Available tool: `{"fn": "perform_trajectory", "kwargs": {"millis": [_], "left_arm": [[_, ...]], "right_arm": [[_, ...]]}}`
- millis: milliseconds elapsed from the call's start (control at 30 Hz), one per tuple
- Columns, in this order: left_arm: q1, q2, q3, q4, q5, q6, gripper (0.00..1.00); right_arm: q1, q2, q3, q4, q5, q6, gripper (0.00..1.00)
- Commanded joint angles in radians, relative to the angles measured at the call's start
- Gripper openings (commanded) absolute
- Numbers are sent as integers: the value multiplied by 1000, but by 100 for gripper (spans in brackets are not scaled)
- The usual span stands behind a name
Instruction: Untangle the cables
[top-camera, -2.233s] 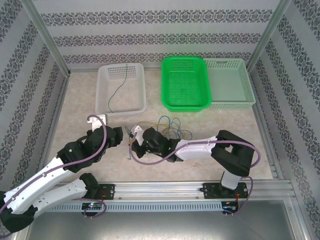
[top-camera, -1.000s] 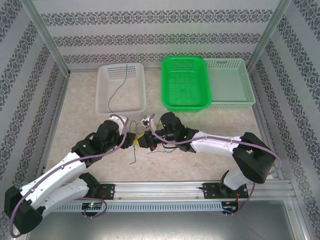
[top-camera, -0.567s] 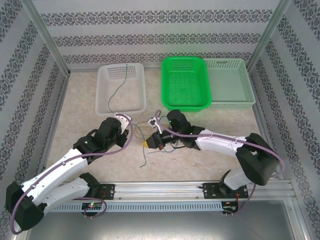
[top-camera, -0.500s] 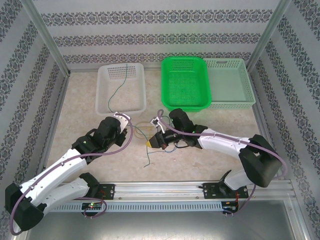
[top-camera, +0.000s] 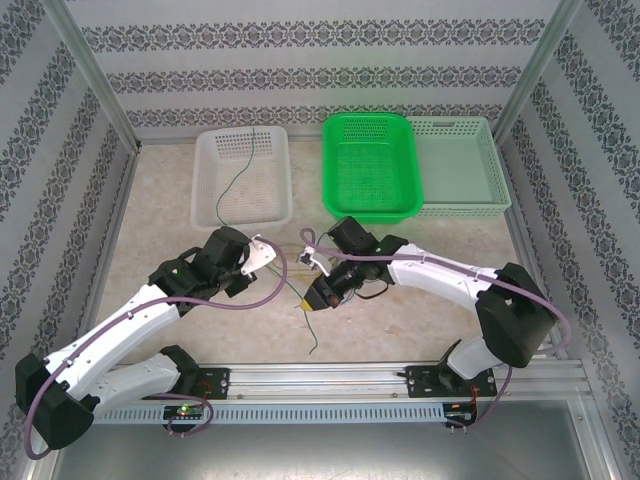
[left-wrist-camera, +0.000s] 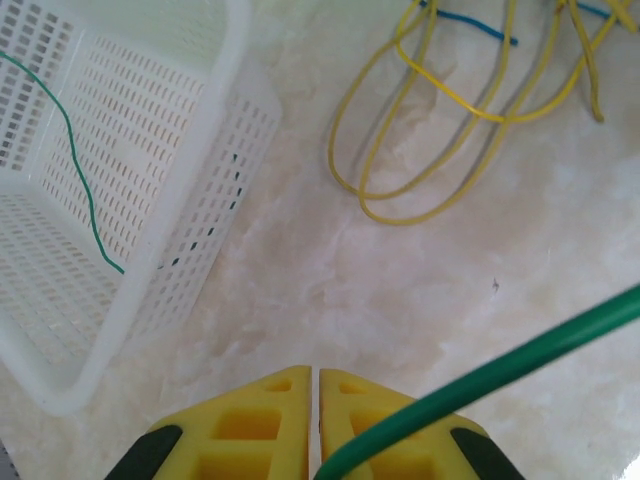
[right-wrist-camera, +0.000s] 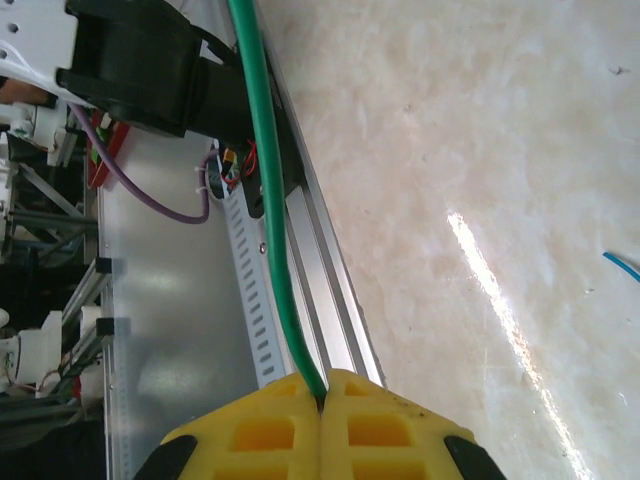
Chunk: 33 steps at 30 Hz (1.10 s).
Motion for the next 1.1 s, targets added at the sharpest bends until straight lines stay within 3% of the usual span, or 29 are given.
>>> {"fn": "perform_trajectory", "kwargs": {"millis": [0,200,233,300,367,467,633,800,1067], "left_arm": [[2,-18,30,-38,-62,73,11],[2,-22,36,-4,-128,55,4],[2,-15,47,0,-157,47,3],[4,7,77,14,-225,17,2],[18,44,136,7,-285,-24,2],[76,104,245,-27,-301,-114,2],[188,206,404,-45,-252,-227,3],[325,400,580,-128,-200,-357,5],[585,702,781,-170,82,-565,2]], "right_arm": [[3,19,21,-175,27,-81,0],[-27,-10,29,38,41,57,6],[-27,-16,34,75,54,84,20],[-28,-40,36,137,120,134,33],[-38,-81,20,216,181,182,56],[-58,-166,-21,300,282,225,66],[-99,-293,-89,313,408,235,72],[-117,-362,-169,309,443,272,72],[-132,-539,-306,300,544,326,74]]}}
